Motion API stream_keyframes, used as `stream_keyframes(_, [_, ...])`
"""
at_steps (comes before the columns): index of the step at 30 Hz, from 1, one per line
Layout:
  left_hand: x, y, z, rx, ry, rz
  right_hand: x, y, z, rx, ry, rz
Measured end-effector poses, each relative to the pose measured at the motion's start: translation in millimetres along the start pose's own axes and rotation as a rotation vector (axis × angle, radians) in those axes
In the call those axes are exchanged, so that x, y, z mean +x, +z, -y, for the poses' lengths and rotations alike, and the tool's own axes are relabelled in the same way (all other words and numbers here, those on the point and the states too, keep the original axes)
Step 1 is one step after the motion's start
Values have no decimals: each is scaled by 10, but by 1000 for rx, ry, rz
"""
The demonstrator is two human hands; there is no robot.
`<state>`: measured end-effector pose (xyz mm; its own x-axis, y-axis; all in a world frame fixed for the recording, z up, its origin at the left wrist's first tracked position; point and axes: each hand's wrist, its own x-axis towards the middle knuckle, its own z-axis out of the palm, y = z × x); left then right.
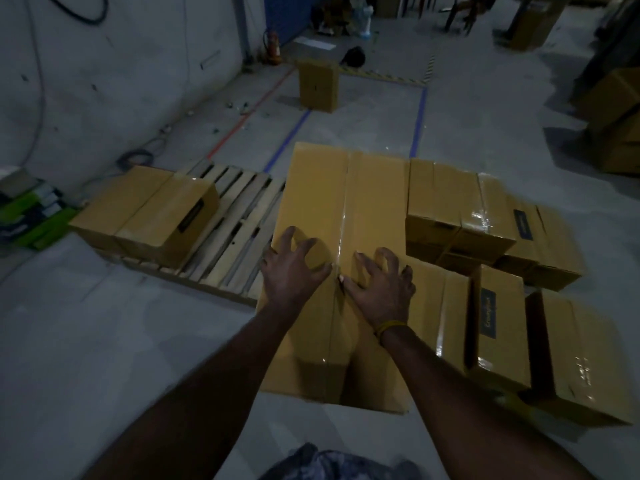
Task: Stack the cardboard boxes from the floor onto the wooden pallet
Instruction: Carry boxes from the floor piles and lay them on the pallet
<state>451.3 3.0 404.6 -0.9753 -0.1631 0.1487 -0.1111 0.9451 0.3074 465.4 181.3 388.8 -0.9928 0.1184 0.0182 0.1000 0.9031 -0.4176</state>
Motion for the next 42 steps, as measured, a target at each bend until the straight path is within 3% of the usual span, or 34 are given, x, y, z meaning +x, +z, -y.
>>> stream_keyframes(9, [728,-156,1032,6,-53,4,508,550,1043,-2,-40,6])
stream_keyframes(29, [3546,-100,2806,19,-193,147,2981,1881,3097,59,-137,133])
stream_keyframes(42, [5450,589,5067,-85,-39,294,4122,3803,4804,42,77,172])
